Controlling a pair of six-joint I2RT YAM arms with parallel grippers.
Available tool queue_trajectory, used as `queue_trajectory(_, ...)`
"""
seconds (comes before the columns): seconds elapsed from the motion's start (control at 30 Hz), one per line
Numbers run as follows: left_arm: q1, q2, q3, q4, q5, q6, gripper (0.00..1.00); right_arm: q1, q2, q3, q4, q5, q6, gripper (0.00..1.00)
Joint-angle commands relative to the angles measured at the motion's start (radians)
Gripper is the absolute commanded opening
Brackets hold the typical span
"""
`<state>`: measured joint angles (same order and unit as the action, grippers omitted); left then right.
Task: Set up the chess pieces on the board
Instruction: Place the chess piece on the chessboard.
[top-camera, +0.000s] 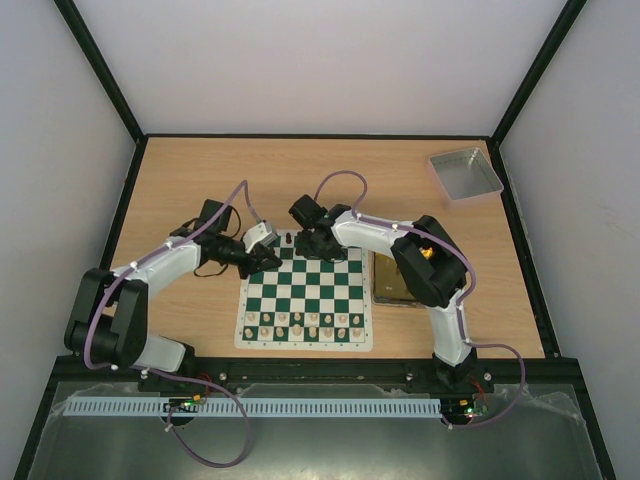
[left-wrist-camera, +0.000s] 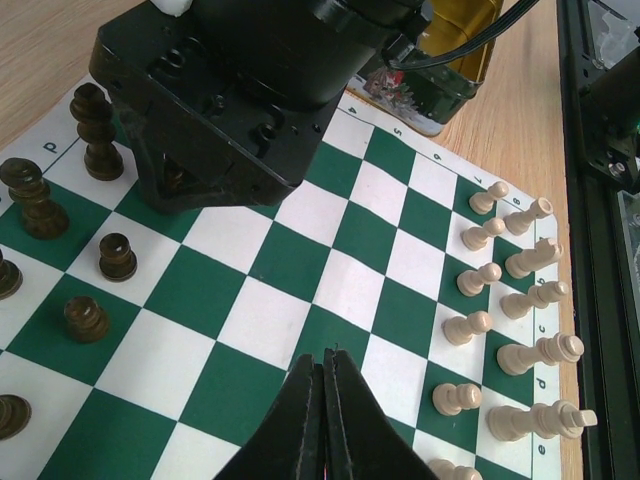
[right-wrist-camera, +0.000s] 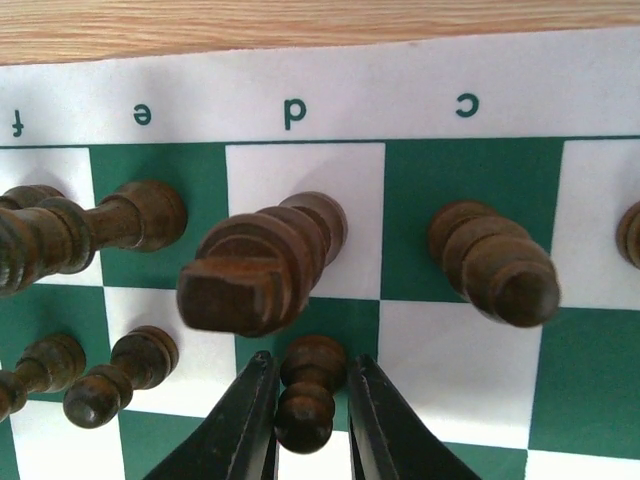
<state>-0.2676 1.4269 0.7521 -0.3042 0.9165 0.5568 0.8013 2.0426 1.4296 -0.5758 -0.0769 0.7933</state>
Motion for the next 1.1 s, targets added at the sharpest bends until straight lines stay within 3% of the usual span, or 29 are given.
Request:
queue_trajectory(0.0,0.005,0.016,0.002,-0.006,0.028,0.025,0.03,0.009,-0.001,0.018,-0.017,0.003,0.009,0.19)
queue_trajectory(0.4,0.005,0.031,0.010,-0.016,0.028,0.029,0.03,0.009,-0.036,-0.005,-0.012,-0.004,0.012,0.22)
queue_trajectory(0.53,0.005,0.035,0.011,-0.016,0.026,0.029,0.03,0.010,-0.054,-0.021,-0.006,-0.008,0.015,0.30)
queue_trajectory(1.07,0.005,0.057,0.022,-0.032,0.030,0.044,0.03,0.010,-0.264,-0.111,-0.063,0.044,0.029,0.30)
